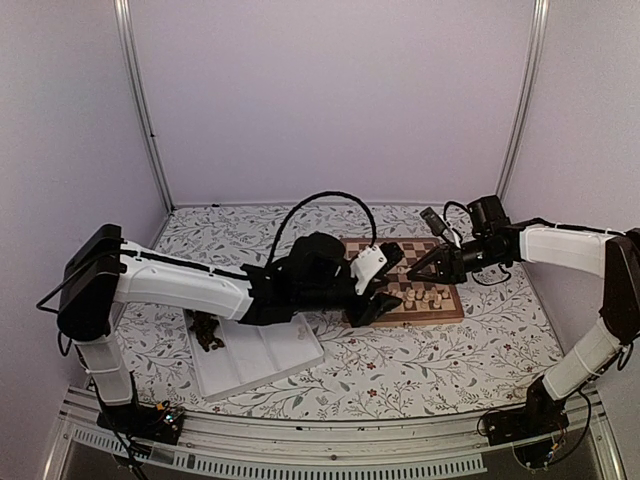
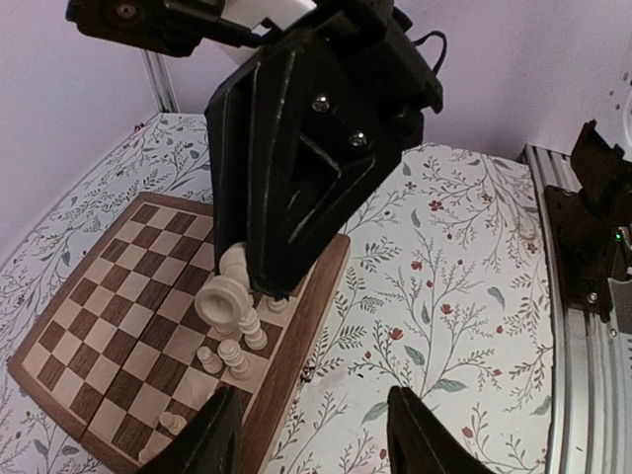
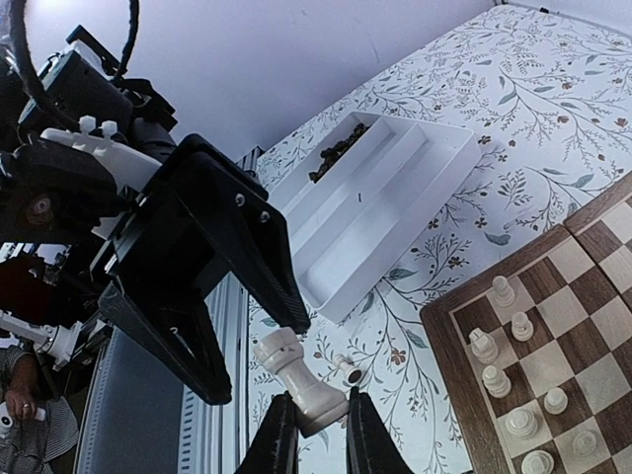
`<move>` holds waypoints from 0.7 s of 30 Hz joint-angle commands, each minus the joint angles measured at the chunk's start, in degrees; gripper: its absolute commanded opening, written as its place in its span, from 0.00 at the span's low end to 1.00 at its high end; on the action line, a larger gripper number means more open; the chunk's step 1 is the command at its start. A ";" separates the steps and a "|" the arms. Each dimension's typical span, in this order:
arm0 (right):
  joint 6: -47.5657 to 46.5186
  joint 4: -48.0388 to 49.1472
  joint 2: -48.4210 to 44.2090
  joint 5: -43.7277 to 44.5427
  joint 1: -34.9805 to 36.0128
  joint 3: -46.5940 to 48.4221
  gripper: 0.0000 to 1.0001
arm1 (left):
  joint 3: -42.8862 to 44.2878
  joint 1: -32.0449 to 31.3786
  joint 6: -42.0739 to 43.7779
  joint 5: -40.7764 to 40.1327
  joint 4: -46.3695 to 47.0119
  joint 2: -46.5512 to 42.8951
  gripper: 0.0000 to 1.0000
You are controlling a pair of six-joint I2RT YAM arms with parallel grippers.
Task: Set up the chess pieces on the board
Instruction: Place the chess piece on the chessboard.
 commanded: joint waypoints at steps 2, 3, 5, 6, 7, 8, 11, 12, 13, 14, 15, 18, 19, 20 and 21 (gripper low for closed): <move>-0.22 0.31 0.14 -2.24 1.61 -0.12 0.09 | 2.68 -0.71 -0.02 -0.27 4.89 1.88 0.51; -0.31 0.24 0.13 -2.19 1.73 -0.13 0.09 | 2.68 -0.71 -0.17 -0.18 5.35 1.92 0.51; -0.45 0.21 0.04 -2.23 1.91 -0.13 0.09 | 2.56 -0.64 -0.37 -0.80 6.05 1.89 0.51; -0.58 0.17 -0.04 -2.24 1.87 -0.13 0.10 | 2.45 -0.62 -0.50 -1.05 6.43 1.78 0.50; -0.63 0.09 -0.05 -2.17 1.90 -0.17 0.10 | 2.24 -0.55 -0.69 -1.29 7.03 1.68 0.50; -0.76 0.07 -0.12 -2.24 1.87 -0.22 0.10 | 1.90 -0.53 -0.91 -1.31 7.67 1.51 0.49; -0.98 -0.09 0.12 -2.35 1.99 -0.14 0.10 | 1.44 -0.28 -1.16 -0.96 8.92 1.34 0.46; -1.10 -0.16 0.20 -2.34 2.08 -0.07 0.10 | 1.52 -0.19 -1.37 -0.74 8.95 1.48 0.43; -1.19 -0.27 0.25 -2.42 2.09 -0.05 0.10 | 1.56 -0.11 -1.57 -0.53 9.07 1.60 0.41; -1.31 -0.35 0.30 -2.40 2.23 -0.01 0.10 | 1.57 0.11 -1.70 -0.12 9.26 1.65 0.39; -1.39 -0.43 0.38 -2.35 2.29 0.03 0.10 | 1.55 0.20 -1.75 0.30 9.48 1.70 0.37; -1.66 -0.58 0.39 -2.09 2.58 0.12 0.10 | 1.44 0.51 -3.12 1.34 10.22 1.82 0.33; -1.80 -0.69 0.39 -1.95 2.66 0.13 0.10 | 1.50 0.57 -3.28 1.48 10.40 1.87 0.33; -1.89 -0.79 0.39 -1.76 2.75 0.13 0.10 | 1.58 0.61 -3.44 1.54 10.44 2.01 0.32; -2.01 -0.86 0.32 -1.57 2.82 0.13 0.10 | 1.62 0.63 -3.54 1.64 10.44 2.05 0.32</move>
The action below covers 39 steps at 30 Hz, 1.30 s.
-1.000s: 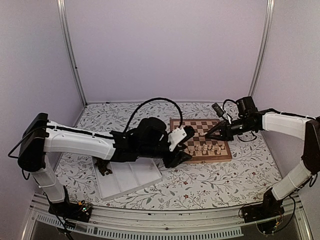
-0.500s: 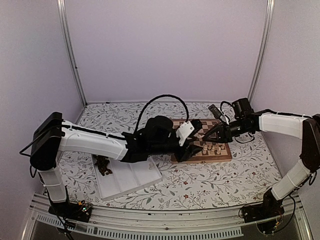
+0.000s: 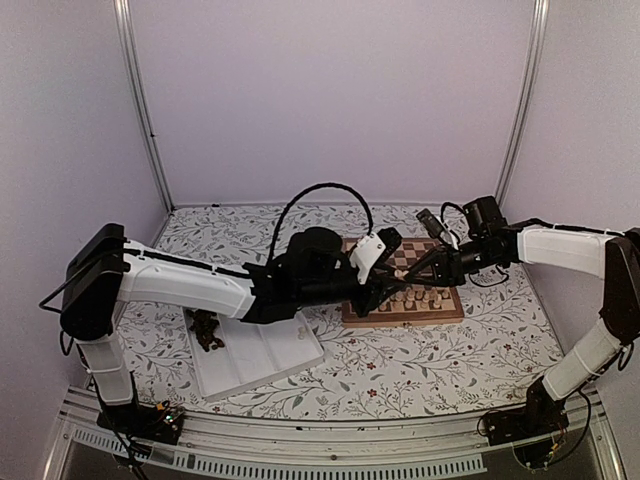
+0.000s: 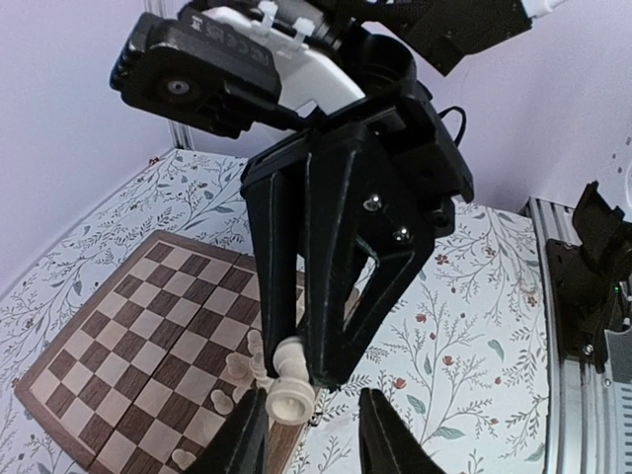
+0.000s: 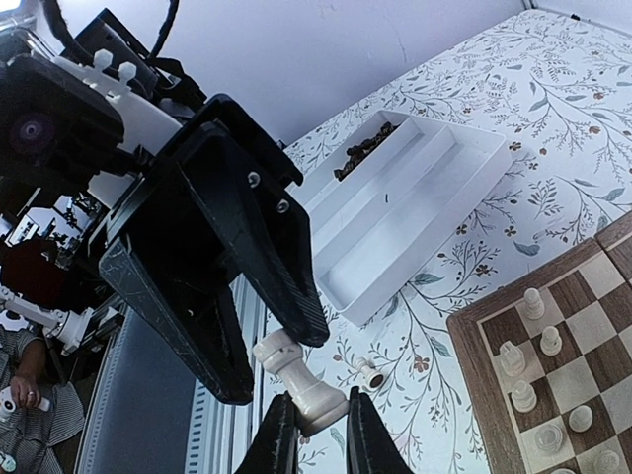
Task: Set up the chess pieces on the board
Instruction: Place the chess piece on the chessboard.
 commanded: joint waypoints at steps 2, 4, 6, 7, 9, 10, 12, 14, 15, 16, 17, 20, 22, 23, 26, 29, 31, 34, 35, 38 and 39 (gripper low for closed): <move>-1.19 -0.88 0.20 0.79 1.08 0.13 0.10 | 0.67 0.32 -1.42 2.77 4.07 0.79 0.30; -1.33 -0.98 -0.02 0.91 1.20 0.13 0.10 | 0.75 0.50 -1.70 3.55 4.25 0.92 0.27; -1.34 -0.91 -0.06 1.01 1.26 0.13 0.10 | 0.90 0.67 -1.85 4.13 4.21 1.08 0.23; -1.34 -0.94 -0.07 1.00 1.25 0.17 0.10 | 1.01 0.70 -1.88 4.48 4.22 1.13 0.19; -1.34 -0.89 0.01 1.00 1.30 0.18 0.10 | 1.02 0.77 -2.09 4.98 4.17 1.23 0.15; -1.34 -0.89 0.02 1.00 1.27 0.21 0.10 | 1.02 0.86 -2.16 4.98 4.07 1.30 0.13; -1.34 -0.91 -0.07 1.03 1.26 0.22 0.10 | 1.18 1.00 -2.21 5.18 3.59 1.39 0.10; -1.34 -0.85 -0.07 1.06 1.27 0.22 0.10 | 1.43 1.12 -2.22 5.25 3.16 1.41 0.08; -1.34 -0.81 -0.08 1.15 1.26 0.22 0.12 | 1.60 1.19 -2.29 5.28 2.85 1.48 0.07; -1.38 -0.86 -0.14 1.26 1.25 0.22 0.13 | 1.93 1.37 -2.32 5.55 2.43 1.56 0.06; -1.42 -0.99 -0.16 1.64 1.24 0.34 0.18 | 2.40 1.52 -2.16 5.81 1.55 1.64 0.06; -2.95 -3.83 -1.15 5.06 0.94 1.32 0.32 | 5.63 2.04 -0.44 6.30 -4.92 1.50 0.05; -5.71 -5.29 -2.95 7.36 -0.54 1.78 0.36 | 9.60 2.75 1.45 7.06 -15.02 1.77 0.05; -6.28 -5.48 -3.54 8.41 -1.70 1.75 0.38 | 12.10 3.05 2.38 7.06 -20.11 2.17 0.04; -7.28 -5.11 -5.62 10.58 -6.28 1.19 0.43 | 17.68 3.49 4.54 5.58 -34.22 2.94 0.04; -7.58 -3.86 -8.01 12.08 -9.31 0.06 0.46 | 20.93 3.92 5.84 4.03 -43.97 3.55 0.03; -7.88 -3.27 -9.53 13.75 -10.31 -0.49 0.46 | 22.60 4.33 6.42 2.46 -48.60 4.05 0.03; -8.32 -2.37 -11.07 15.69 -10.73 -1.45 0.46 | 24.12 5.16 7.04 2.00 -53.19 4.73 0.02; -8.43 -2.36 -11.35 16.14 -10.80 -1.60 0.46 | 24.85 5.54 7.14 2.48 -54.73 5.21 0.03; -9.04 -2.36 -11.51 17.16 -10.72 -1.97 0.46 | 29.71 6.57 6.98 3.23 -60.41 8.91 0.03; -9.13 -2.35 -11.50 17.39 -10.76 -2.02 0.46 | 31.08 6.78 6.93 3.42 -61.89 10.07 0.03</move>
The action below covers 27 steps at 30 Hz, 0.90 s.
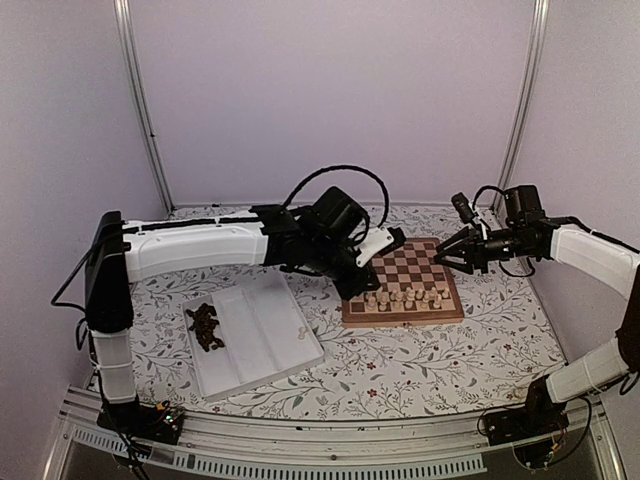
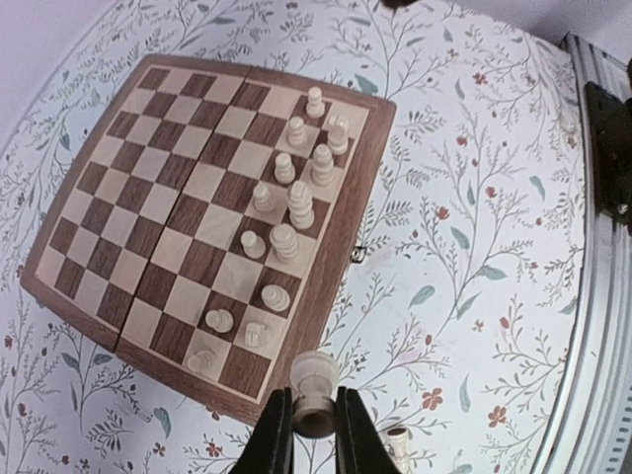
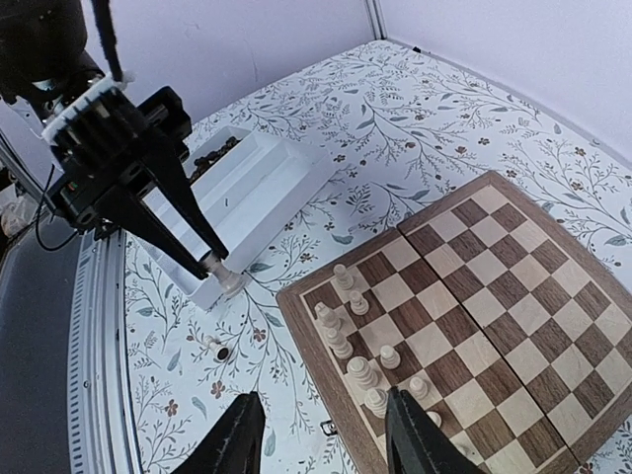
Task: Set up the chess pieces on the board
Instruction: Place the chess piece on the chessboard.
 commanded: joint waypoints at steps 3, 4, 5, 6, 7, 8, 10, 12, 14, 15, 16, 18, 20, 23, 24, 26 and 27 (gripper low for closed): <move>-1.85 0.92 -0.73 3.19 0.01 -1.28 0.46 | 8.44 2.37 0.76 0.79 -13.93 7.78 0.03; -1.96 0.84 -0.64 3.38 0.01 -1.35 0.45 | 9.45 2.54 0.60 0.77 -14.77 8.69 0.03; -2.06 0.83 -0.64 3.50 -0.01 -1.41 0.46 | 10.55 2.68 0.40 0.78 -15.53 9.68 0.03; -2.14 0.75 -0.70 3.61 0.01 -1.45 0.46 | 11.53 2.83 0.23 0.59 -16.67 10.61 0.03; -2.28 0.73 -0.78 3.70 -0.01 -1.58 0.46 | 12.60 3.01 0.01 -0.06 -17.32 11.60 0.03; -2.44 0.67 -0.85 3.79 0.00 -1.63 0.46 | 13.52 3.18 -0.24 -0.72 -17.92 12.51 0.03; -2.58 0.53 -0.90 3.80 0.00 -1.72 0.46 | 15.10 3.67 -0.80 -1.70 -18.85 14.05 0.03; -2.88 0.44 -0.94 3.67 0.01 -1.80 0.46 | 16.05 4.09 -1.37 -2.27 -19.19 14.96 0.03; -3.01 0.31 -0.96 3.55 -0.04 -1.80 0.45 | 16.57 4.39 -1.73 -2.65 -19.42 15.66 0.03; -3.22 0.18 -0.78 3.54 0.01 -1.81 0.45 | 17.03 4.56 -1.77 -2.82 -19.67 16.01 0.03; -3.28 0.09 -0.73 3.53 0.01 -1.73 0.45 | 17.35 4.66 -1.92 -2.98 -19.98 16.34 0.03; -3.38 -0.02 -0.56 3.49 -0.01 -1.72 0.46 | 17.94 4.70 -1.88 -3.61 -20.76 16.97 0.03; -3.53 -0.24 -0.53 3.32 -0.04 -1.64 0.45 | 18.22 4.74 -1.90 -3.88 -21.01 17.33 0.03; -3.81 -0.38 -0.46 3.12 -0.03 -1.64 0.45 | 18.45 4.88 -1.90 -3.99 -20.88 17.96 0.04; -3.82 -0.45 -0.33 3.10 0.01 -1.63 0.45 | 18.60 4.96 -1.89 -3.97 -20.88 18.15 0.04; -3.99 -0.69 -0.09 3.03 0.01 -1.50 0.45 | 19.05 4.99 -1.88 -3.84 -21.10 18.88 0.04; -4.13 -0.79 -0.03 2.93 -0.01 -1.46 0.45 | 19.26 5.05 -1.89 -3.75 -21.19 19.16 0.04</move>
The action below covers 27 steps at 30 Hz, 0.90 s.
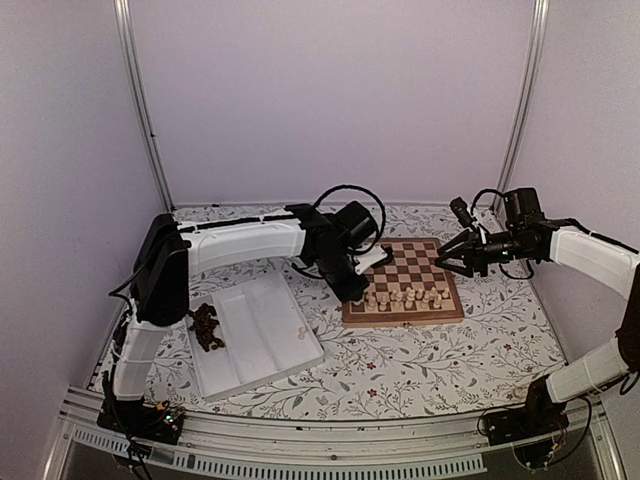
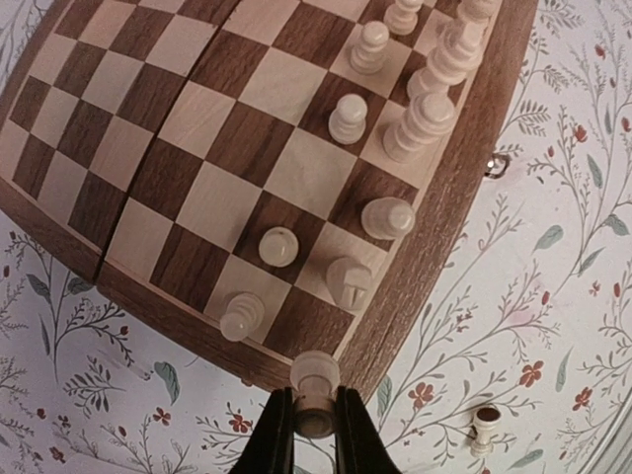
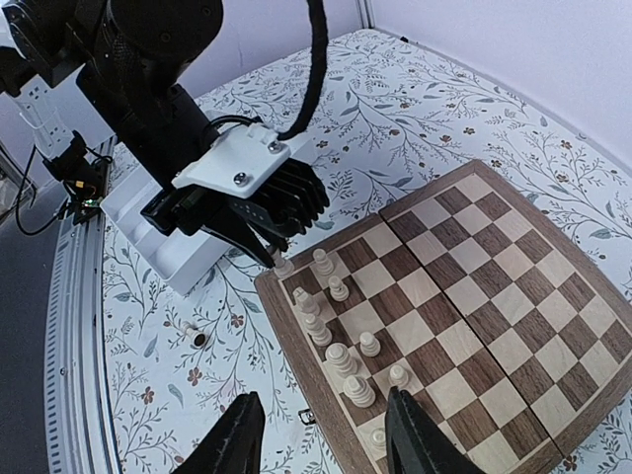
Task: Set up the chess pieces on the board
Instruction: Place the chess piece on the chessboard.
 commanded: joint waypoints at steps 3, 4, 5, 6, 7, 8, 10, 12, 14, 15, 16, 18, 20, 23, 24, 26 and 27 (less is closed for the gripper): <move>-1.09 -1.12 0.18 -0.62 0.04 -0.40 0.45 | 2.39 0.75 -0.69 0.30 -1.29 2.93 0.04; -1.12 -1.12 0.18 -0.62 0.01 -0.39 0.45 | 2.52 0.75 -0.62 0.33 -1.24 3.13 0.04; -1.14 -1.12 0.18 -0.70 0.03 -0.39 0.45 | 2.58 0.75 -0.61 0.31 -1.28 3.35 0.04; -1.17 -1.14 0.18 -0.71 0.01 -0.39 0.45 | 2.55 0.78 -0.58 0.25 -1.24 3.48 0.04; -1.24 -1.15 0.18 -0.71 0.01 -0.39 0.45 | 2.66 0.83 -0.53 0.14 -1.28 3.71 0.04; -1.26 -1.20 0.21 -0.78 0.00 -0.39 0.45 | 2.74 0.84 -0.64 0.22 -1.26 3.89 0.04; -1.25 -1.26 0.18 -0.79 0.01 -0.39 0.45 | 3.03 0.86 -0.52 0.24 -1.28 4.32 0.04; -1.31 -1.30 0.18 -0.86 0.05 -0.40 0.45 | 3.27 0.86 -0.58 0.05 -1.24 4.60 0.04; -1.35 -1.43 0.26 -0.95 0.03 -0.40 0.45 | 3.45 0.91 -0.57 0.04 -1.26 4.98 0.05; -1.43 -1.39 0.27 -0.97 0.00 -0.39 0.46 | 3.47 0.90 -0.60 0.04 -1.24 5.06 0.05; -1.44 -1.43 0.31 -0.97 0.03 -0.39 0.46 | 3.62 0.92 -0.63 0.06 -1.24 5.24 0.05; -1.44 -1.48 0.35 -1.04 0.04 -0.39 0.46 | 3.74 0.93 -0.70 0.07 -1.24 5.49 0.05; -1.52 -1.55 0.36 -1.19 0.03 -0.39 0.45 | 3.80 0.93 -0.74 -0.05 -1.25 5.80 0.05; -1.53 -1.69 0.28 -1.32 0.01 -0.39 0.45 | 4.01 0.92 -0.85 -0.11 -1.30 6.14 0.06; -1.53 -1.67 0.27 -1.33 -0.01 -0.39 0.46 | 4.11 0.93 -0.87 -0.11 -1.24 6.28 0.07; -1.57 -1.78 0.27 -1.41 -0.01 -0.39 0.46 | 4.40 0.92 -0.84 -0.40 -1.44 6.34 0.10; -1.61 -1.74 0.33 -1.46 0.03 -0.39 0.46 | 4.53 0.88 -0.86 -0.74 -1.66 6.41 0.14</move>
